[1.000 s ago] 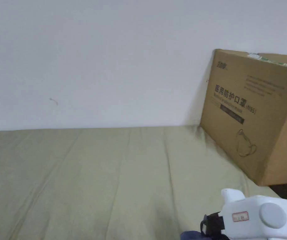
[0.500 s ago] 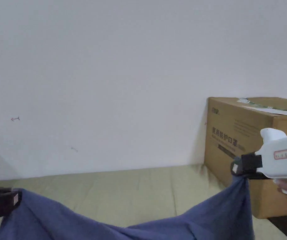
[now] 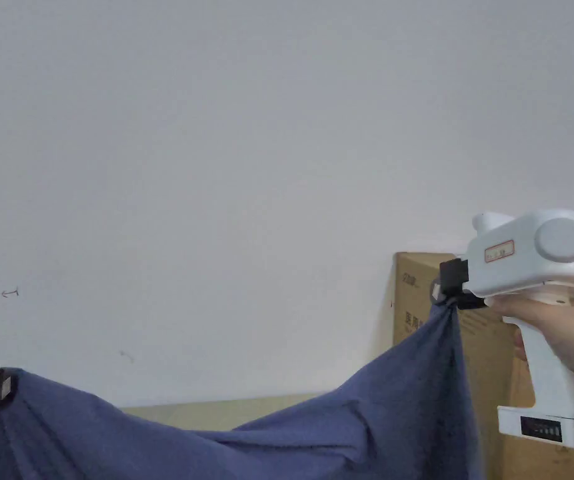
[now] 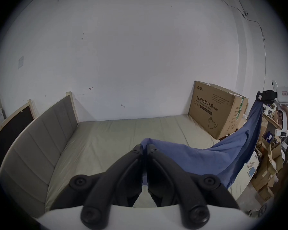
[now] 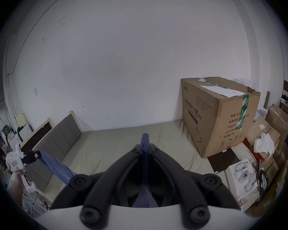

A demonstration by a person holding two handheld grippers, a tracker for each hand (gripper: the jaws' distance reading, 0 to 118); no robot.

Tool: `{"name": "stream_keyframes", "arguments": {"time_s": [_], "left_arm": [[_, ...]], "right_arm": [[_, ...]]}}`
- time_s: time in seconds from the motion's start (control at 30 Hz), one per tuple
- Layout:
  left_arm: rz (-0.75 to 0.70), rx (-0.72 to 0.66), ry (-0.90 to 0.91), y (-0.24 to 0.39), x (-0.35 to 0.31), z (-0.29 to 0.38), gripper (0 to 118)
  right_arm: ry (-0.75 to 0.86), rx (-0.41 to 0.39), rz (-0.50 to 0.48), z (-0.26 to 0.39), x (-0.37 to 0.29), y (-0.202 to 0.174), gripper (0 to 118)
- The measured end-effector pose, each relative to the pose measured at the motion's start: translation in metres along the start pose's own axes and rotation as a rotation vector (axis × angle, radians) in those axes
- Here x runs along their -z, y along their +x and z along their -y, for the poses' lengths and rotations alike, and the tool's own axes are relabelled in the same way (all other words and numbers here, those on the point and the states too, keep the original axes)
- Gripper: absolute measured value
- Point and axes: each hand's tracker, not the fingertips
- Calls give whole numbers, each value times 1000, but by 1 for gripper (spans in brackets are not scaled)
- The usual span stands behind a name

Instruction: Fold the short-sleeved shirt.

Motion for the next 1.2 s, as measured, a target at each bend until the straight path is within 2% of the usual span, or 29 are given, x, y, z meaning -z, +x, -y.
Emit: {"name": "stream_keyframes", "arguments": {"time_s": [0.33,0.4,0.53,0.67,0.8,0.97,1.1,1.2], "left_arm": [[-5,-26,35,-6,93,-62,3],[-13,-24,52,-9,110,-76,3],[-25,-53,108,-17,146,-97,3],[-39,-78,165,-20,173,-101,3],[-42,-84,152,-19,196,-87,3],[-13,-116,-5,-18,229,-15,3],[20,-120,-174,-11,239,75,3],[66,-120,-276,-3,227,137,3]], "right_arm": [[83,-37,108,-94,76,-16,4],[125,-81,150,-114,88,-20,4],[204,-78,181,-151,106,-25,4],[280,-110,225,-172,113,-30,4],[279,-104,194,-173,126,-27,4],[126,-67,107,-96,172,-8,4],[-85,59,44,8,199,22,4],[-203,50,22,90,192,36,4]]}}
